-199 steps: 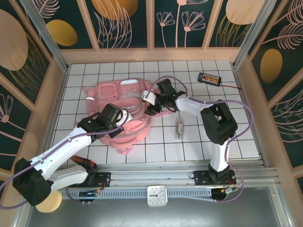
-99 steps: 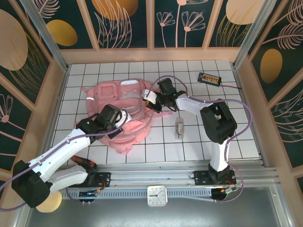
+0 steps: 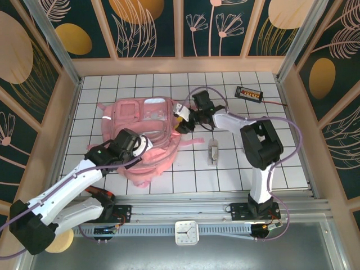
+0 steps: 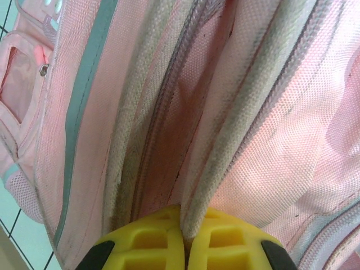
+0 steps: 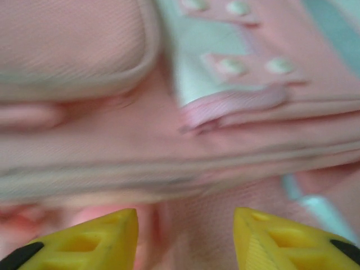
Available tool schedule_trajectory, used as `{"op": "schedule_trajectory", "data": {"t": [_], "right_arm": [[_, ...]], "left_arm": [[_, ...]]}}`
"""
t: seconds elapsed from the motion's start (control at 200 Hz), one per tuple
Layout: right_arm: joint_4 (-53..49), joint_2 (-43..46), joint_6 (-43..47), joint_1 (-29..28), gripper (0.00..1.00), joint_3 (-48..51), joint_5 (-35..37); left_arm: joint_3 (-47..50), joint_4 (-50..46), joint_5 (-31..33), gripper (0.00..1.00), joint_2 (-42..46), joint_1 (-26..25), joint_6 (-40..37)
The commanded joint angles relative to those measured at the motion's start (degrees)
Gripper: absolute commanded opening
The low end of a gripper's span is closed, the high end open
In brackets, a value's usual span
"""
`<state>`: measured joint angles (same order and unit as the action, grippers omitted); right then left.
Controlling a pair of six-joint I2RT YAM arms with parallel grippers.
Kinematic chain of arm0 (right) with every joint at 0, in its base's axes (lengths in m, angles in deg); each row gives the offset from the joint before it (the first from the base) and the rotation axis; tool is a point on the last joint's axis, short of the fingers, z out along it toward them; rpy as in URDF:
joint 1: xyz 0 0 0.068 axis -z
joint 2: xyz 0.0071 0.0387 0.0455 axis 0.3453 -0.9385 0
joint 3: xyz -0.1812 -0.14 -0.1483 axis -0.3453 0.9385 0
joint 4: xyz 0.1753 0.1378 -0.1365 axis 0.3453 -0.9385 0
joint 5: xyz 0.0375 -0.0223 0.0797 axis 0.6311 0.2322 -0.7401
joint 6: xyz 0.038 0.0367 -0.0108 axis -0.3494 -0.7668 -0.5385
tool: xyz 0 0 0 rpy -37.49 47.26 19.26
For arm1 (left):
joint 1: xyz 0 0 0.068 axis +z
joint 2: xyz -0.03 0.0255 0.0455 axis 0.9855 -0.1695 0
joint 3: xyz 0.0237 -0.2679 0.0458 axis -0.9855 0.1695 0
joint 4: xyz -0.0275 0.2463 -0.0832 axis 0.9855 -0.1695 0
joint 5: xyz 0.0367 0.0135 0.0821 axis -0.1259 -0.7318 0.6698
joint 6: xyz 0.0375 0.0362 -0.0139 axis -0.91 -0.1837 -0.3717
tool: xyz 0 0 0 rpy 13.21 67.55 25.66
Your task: Pack books, pencil case, and school supplies into a backpack
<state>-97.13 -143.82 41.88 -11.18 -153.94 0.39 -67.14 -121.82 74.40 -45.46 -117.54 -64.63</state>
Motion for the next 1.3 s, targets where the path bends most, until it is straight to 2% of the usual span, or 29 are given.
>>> {"op": "schedule_trajectory", "data": {"t": [0.0, 0.385, 0.706, 0.906, 0.976, 1.091, 1.296], "right_arm": [[2.32, 6.44, -3.46, -0.49, 0.51, 5.28, -8.59], [8.97, 4.58, -5.99, -4.64, 0.51, 9.37, -10.93], [9.53, 1.87, -5.38, -5.50, 0.50, 9.68, -8.34], [12.74, 2.06, -7.46, -6.55, 0.45, 10.70, -7.11], [13.76, 1.99, -8.26, -6.99, 0.37, 10.65, -7.29], [15.12, 2.16, -9.70, -7.14, 0.00, 10.94, -6.35], [15.33, 5.56, -8.80, -5.14, 0.00, 13.74, -5.07]], "left_arm": [[1.07, -2.93, 2.70, 0.00, 2.42, 0.12, -1.89], [0.81, -2.49, 3.51, 0.00, 1.15, 0.07, -1.53], [-1.13, -1.62, 4.84, 0.00, 1.51, 0.17, -0.03], [-2.22, -1.68, 5.06, 0.00, 1.74, 0.20, 1.80], [-2.31, -1.61, 4.79, 0.00, 1.65, 0.15, 2.40], [-2.45, -1.68, 4.75, 0.00, 1.56, 0.12, 3.00], [-2.53, -3.05, 5.66, 0.00, 2.40, 0.13, 2.99]]}}
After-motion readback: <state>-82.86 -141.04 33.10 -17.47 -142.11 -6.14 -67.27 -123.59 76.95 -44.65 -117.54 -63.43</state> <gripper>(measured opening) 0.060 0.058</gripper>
